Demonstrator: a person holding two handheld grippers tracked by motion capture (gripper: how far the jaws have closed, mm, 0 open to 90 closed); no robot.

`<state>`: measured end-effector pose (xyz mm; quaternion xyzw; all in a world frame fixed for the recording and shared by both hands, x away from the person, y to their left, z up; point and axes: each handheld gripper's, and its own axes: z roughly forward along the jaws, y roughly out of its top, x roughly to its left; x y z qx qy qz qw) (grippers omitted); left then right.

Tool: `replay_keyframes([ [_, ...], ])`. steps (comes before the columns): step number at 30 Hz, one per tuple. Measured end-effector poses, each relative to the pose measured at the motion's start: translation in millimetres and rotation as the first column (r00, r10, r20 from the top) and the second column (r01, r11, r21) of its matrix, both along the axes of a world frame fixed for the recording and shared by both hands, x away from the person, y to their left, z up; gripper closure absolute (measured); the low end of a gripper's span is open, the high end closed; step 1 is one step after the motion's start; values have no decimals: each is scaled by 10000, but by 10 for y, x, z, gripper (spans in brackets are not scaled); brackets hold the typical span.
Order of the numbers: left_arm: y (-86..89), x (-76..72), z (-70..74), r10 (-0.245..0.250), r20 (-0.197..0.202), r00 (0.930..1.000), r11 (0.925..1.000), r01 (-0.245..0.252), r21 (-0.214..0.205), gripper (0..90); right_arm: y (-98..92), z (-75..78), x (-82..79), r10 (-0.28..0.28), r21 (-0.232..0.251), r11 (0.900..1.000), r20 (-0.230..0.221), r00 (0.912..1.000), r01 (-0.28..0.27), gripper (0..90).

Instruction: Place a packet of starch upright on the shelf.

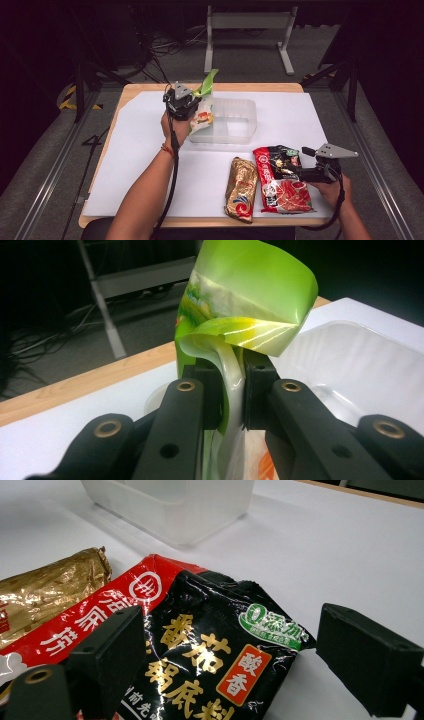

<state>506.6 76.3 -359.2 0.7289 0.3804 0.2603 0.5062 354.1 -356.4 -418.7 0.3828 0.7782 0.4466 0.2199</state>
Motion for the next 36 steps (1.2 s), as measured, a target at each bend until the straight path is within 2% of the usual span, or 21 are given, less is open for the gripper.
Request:
replay_keyframes([
  [12,46,-58,-65,-773,-6,9970,9970,773,24,802,0,1,-5,32,32,10000,-4,10000,-32,138],
  [24,34,-93,-95,-1096,27,9940,9938,1095,174,795,12,0,-5,51,-71,10000,-30,10000,-51,136],
  [29,51,-102,-129,-1134,-71,9935,9935,1135,68,782,17,-4,-3,60,-94,9999,-16,10000,-61,135],
  [36,66,-143,-145,-1407,-43,9900,9898,1408,241,774,23,-8,-3,76,-118,9999,-24,10000,-77,134],
])
